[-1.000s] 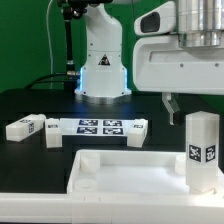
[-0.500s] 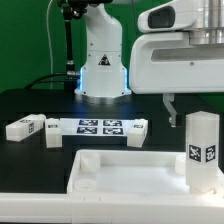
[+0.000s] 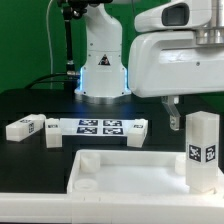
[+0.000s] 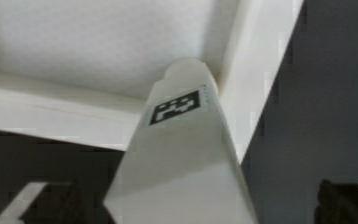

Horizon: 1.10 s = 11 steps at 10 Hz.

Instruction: Assemble desk

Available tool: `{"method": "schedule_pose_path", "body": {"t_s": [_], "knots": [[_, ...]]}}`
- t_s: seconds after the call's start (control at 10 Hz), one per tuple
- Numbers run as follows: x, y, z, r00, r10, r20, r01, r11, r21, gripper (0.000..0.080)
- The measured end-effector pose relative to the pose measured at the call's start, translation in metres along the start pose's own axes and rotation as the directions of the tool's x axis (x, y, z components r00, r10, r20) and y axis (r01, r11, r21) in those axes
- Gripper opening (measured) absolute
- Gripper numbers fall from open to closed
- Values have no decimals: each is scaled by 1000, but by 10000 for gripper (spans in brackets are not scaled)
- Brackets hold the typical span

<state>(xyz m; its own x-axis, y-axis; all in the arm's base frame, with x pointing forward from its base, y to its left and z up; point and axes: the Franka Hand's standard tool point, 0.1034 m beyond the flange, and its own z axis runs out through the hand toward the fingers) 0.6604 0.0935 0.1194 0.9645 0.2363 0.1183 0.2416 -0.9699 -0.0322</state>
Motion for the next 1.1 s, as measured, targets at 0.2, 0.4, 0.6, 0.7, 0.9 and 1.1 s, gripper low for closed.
{"method": "schedule_pose_path", "body": {"t_s": [0.2,0.4,0.6,0.7,0.9,1.1], "knots": [[0,1,0,987,-162,3,162,987,-10,649],[0,1,0,988,-157,3,157,988,-9,519],[0,1,0,988,-156,3,156,988,-8,383],[0,1,1,991,-137,3,137,991,-8,291],[0,1,1,993,-121,3,121,993,-7,291],[0,0,1,999,50,1,-50,999,-5,291]]}}
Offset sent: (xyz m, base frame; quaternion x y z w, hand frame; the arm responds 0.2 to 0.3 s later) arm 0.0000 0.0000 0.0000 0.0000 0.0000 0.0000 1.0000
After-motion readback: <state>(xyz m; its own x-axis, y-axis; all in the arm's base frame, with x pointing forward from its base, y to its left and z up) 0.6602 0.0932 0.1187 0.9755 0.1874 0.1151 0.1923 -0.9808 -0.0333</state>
